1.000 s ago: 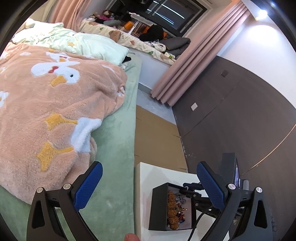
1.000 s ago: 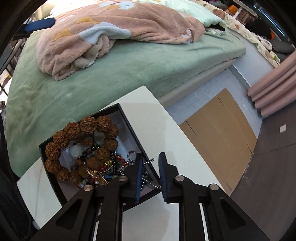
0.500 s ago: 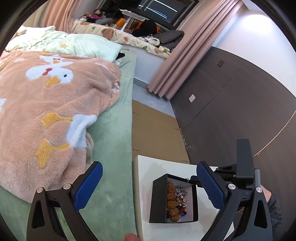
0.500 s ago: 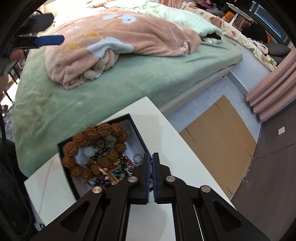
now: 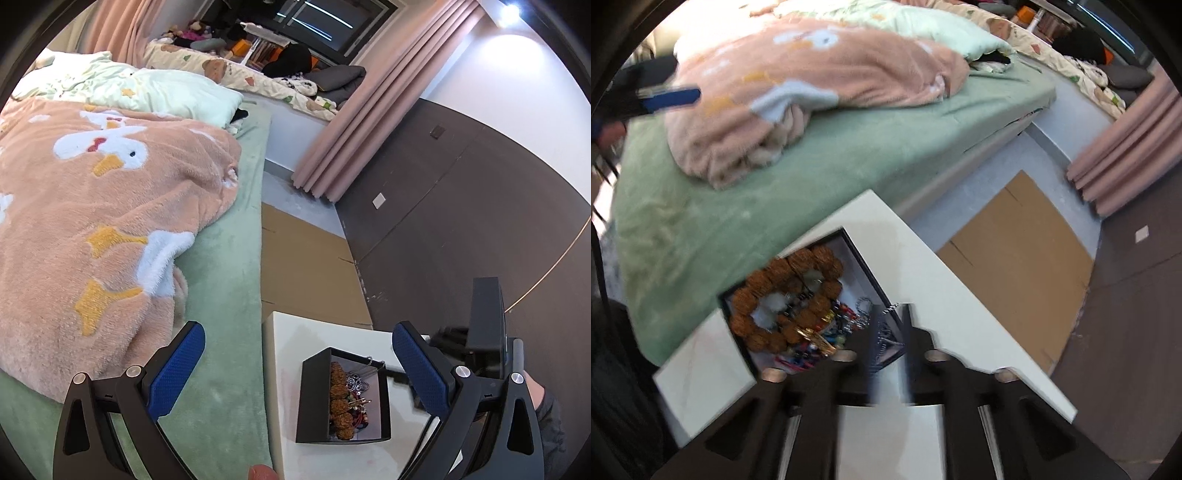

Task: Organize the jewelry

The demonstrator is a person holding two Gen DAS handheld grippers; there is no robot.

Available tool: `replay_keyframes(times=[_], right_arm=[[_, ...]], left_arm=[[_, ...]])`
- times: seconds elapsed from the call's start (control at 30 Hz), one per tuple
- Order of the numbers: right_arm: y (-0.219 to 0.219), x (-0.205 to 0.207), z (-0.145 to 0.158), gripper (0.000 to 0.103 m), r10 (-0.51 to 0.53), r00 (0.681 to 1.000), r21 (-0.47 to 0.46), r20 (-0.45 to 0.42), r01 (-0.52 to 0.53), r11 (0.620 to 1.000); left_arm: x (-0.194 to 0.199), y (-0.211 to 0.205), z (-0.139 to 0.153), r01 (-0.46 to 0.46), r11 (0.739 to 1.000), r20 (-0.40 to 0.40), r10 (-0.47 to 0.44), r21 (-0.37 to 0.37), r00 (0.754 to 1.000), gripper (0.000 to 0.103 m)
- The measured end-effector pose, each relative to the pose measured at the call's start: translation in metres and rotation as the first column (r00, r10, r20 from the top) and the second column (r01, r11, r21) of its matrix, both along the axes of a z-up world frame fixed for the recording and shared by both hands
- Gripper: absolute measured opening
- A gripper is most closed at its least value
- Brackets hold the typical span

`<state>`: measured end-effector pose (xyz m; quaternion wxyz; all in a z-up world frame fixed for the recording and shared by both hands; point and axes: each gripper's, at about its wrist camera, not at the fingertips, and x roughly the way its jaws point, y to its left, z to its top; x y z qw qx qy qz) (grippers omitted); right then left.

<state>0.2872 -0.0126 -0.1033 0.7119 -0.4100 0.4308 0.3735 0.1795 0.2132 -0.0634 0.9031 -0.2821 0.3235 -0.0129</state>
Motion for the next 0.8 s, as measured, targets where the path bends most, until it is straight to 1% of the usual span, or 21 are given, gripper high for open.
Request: replay_keyframes(times=[0.03,0.13,0.2,0.27,0.3,0.33,0.37,0.43,0.53,0.8], right_arm=[[0.001,-0.002,0.001,0.074,0.016,1.0,0.002,0.019,-0.016,1.0],[0.004,-0.005,0.001,0.074,0.071,0.997,-0.004,0.028,-0.071,0.997],[0.008,-0.005,-0.005,0.073,0.116,0.993,-0.037,0.02,-0.116,0.993],[0.011,-0.004,-0.013,0.061,0.158,0.987,-0.072,-0.009,-0.158,0.985],[0.011,-0.001,-0.019,0.045,0.17,0.985,-0.092,-0.041,-0.173,0.981],[0.011,0.002,-0.021,0.034,0.172,0.983,-0.102,-0.063,-0.177,0.979],[0.011,0.005,-0.025,0.033,0.173,0.981,-0.11,-0.086,-0.182,0.977],[0.01,0.011,-0.031,0.033,0.183,0.978,-0.127,-0.102,-0.196,0.972],[0.009,0.015,-0.035,0.033,0.194,0.976,-0.148,-0.099,-0.207,0.967],[0.016,0.012,-0.035,0.033,0.242,0.965,-0.134,-0.1,-0.254,0.958]], left_arm=[[0.0,0.0,0.0,-0.002,1.0,0.0,0.002,0.001,1.0,0.101],[0.002,0.002,0.0,-0.009,1.0,-0.001,0.009,-0.004,1.0,0.101],[0.003,0.001,-0.001,-0.01,1.0,-0.003,0.01,-0.007,1.0,0.101],[0.004,0.0,-0.002,-0.009,1.0,-0.006,0.009,-0.005,1.0,0.101],[0.005,0.0,-0.002,-0.009,1.0,-0.007,0.009,-0.004,1.0,0.101],[0.005,0.0,-0.002,-0.01,1.0,-0.008,0.01,-0.004,1.0,0.101],[0.005,0.001,-0.002,-0.011,1.0,-0.008,0.011,-0.004,1.0,0.101],[0.006,0.001,-0.002,-0.015,1.0,-0.009,0.015,-0.003,1.0,0.101],[0.007,0.003,-0.004,-0.02,1.0,-0.013,0.019,-0.003,1.0,0.101],[0.012,0.0,-0.007,-0.009,1.0,-0.023,0.009,0.009,1.0,0.101]])
